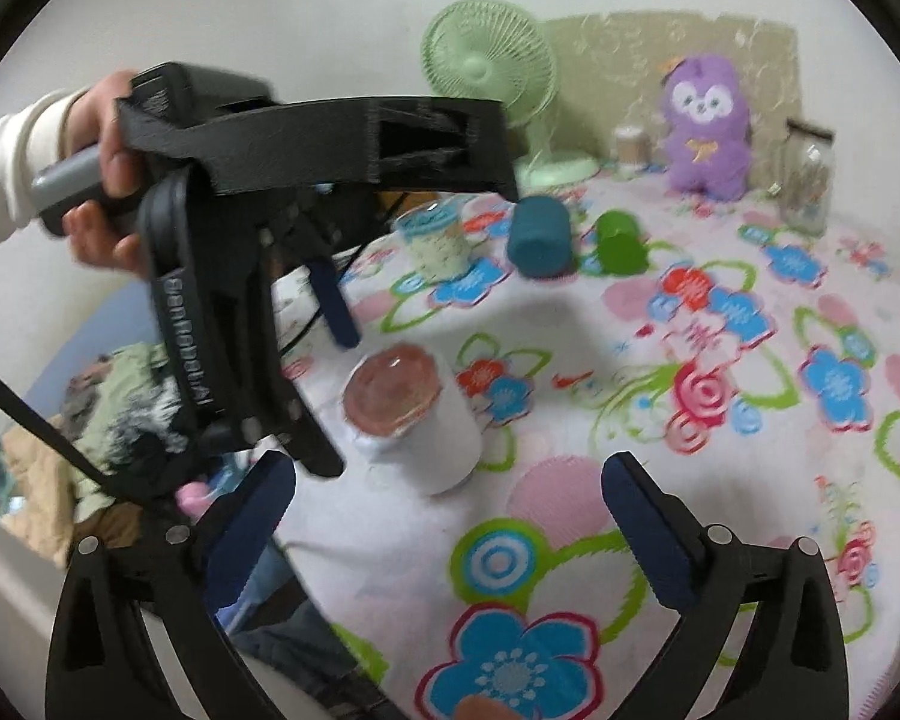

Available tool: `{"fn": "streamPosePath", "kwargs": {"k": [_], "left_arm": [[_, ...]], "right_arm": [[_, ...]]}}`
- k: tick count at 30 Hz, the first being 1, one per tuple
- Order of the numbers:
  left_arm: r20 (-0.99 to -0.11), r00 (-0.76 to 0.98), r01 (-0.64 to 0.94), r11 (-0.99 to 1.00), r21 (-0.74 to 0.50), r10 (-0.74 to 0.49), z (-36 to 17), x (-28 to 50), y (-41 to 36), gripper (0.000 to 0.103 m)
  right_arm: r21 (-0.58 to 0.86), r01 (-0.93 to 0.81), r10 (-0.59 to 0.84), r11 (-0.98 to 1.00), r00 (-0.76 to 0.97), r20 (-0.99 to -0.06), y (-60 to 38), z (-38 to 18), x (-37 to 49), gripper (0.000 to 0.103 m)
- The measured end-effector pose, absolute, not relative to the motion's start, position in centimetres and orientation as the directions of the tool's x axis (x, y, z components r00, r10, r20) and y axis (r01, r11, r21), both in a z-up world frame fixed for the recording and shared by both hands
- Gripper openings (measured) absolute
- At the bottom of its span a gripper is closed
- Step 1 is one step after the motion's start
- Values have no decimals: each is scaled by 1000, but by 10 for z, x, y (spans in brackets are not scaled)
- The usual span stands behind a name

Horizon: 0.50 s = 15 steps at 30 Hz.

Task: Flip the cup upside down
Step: 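Lower the cup onto the tablecloth and open the left gripper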

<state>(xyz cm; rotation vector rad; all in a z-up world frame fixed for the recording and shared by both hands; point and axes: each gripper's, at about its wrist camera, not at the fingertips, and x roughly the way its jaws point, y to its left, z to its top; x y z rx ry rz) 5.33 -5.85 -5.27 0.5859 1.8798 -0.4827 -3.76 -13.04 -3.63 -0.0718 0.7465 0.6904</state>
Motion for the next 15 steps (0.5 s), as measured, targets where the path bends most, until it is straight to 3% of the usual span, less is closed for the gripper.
{"fn": "streamPosePath", "kwargs": {"k": [6,15], "left_arm": [[-963,-266,498,851,-167,-34,-35,53,-42,94],[-976,-117,421,881,-216,-183,-13,40,-8,95]], "right_arm": [[128,-562,495,817,570,-656,-127,-31,-40,103],[66,-562,467,825,610,-640,-114,-12,-50,103]]}}
